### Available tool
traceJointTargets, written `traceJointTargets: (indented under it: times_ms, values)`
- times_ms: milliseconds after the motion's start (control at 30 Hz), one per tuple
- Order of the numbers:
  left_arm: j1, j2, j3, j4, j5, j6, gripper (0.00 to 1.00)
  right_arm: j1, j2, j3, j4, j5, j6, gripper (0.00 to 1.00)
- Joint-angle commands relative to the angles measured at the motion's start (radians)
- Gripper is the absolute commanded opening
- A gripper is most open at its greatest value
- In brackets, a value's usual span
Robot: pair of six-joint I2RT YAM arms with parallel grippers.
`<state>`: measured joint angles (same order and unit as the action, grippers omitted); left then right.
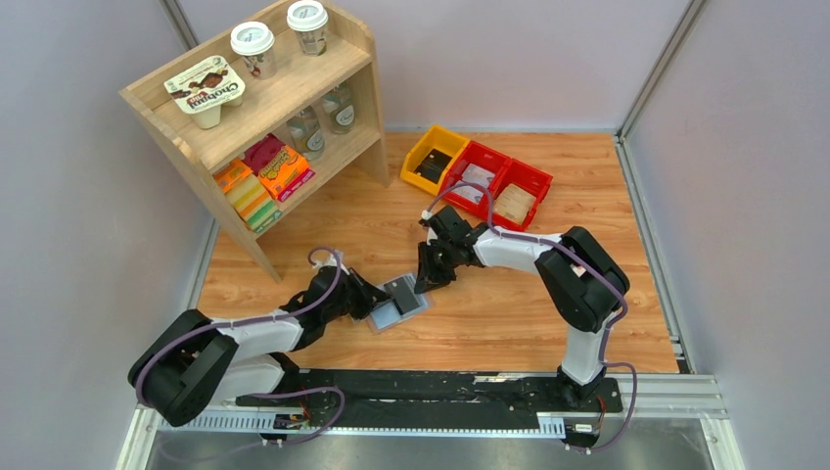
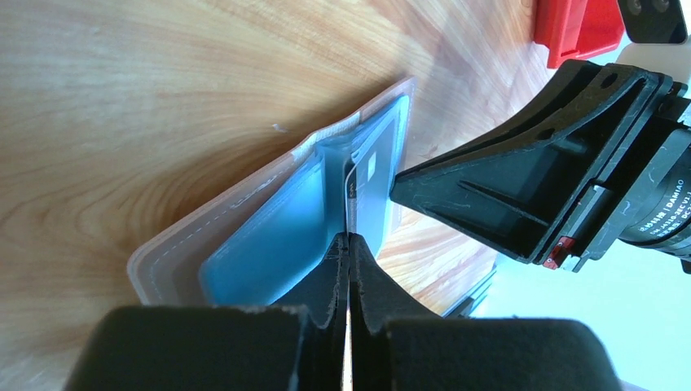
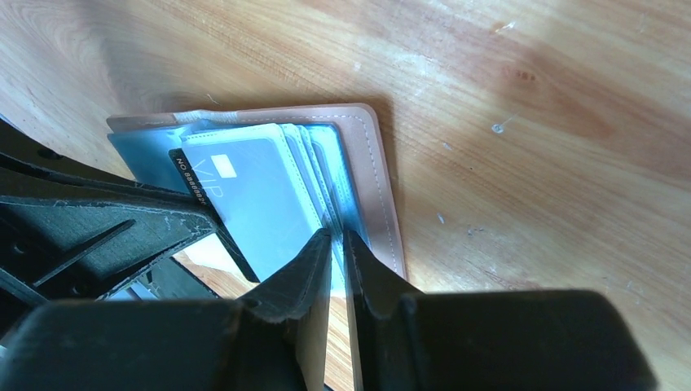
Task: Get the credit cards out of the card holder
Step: Remove the credit card from the card holder.
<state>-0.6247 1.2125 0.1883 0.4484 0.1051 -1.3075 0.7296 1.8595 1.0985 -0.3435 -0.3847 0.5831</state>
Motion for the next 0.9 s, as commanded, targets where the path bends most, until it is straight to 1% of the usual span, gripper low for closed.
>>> traceJointTargets:
  times_ms: [0, 167, 267, 367, 500, 600, 700, 767, 867]
  values:
    - [0.011, -0.076, -0.042, -0.075, -0.042, -0.059, 0.00, -0.004, 0.030, -0.023, -0.015, 0.061, -0.005, 0.17]
    - [0.011, -0.149, -0.065, -0.209, -0.062, -0.098, 0.00, -0.009, 0.009, -0.015, -0.018, 0.076, -0.008, 0.17]
    - [0.011, -0.177, -0.076, -0.227, -0.073, -0.110, 0.00, -0.007, -0.006, -0.005, -0.025, 0.079, -0.011, 0.18]
    - [0.013, -0.185, -0.078, -0.235, -0.078, -0.110, 0.00, -0.006, -0.039, 0.015, -0.041, 0.093, -0.025, 0.22]
    - [0.013, -0.171, -0.073, -0.211, -0.071, -0.101, 0.00, 0.011, -0.078, 0.058, -0.078, 0.132, -0.048, 0.29]
    - [0.013, -0.157, -0.067, -0.200, -0.065, -0.093, 0.00, 0.034, -0.100, 0.081, -0.086, 0.141, -0.062, 0.31]
    - [0.013, -0.153, -0.061, -0.192, -0.064, -0.087, 0.00, 0.063, -0.115, 0.092, -0.058, 0.119, -0.077, 0.31]
    - [0.013, -0.154, -0.061, -0.191, -0.062, -0.082, 0.00, 0.077, -0.112, 0.100, -0.048, 0.095, -0.086, 0.30]
    - [0.013, -0.157, -0.062, -0.189, -0.065, -0.079, 0.00, 0.088, -0.068, 0.119, -0.034, 0.011, -0.100, 0.27]
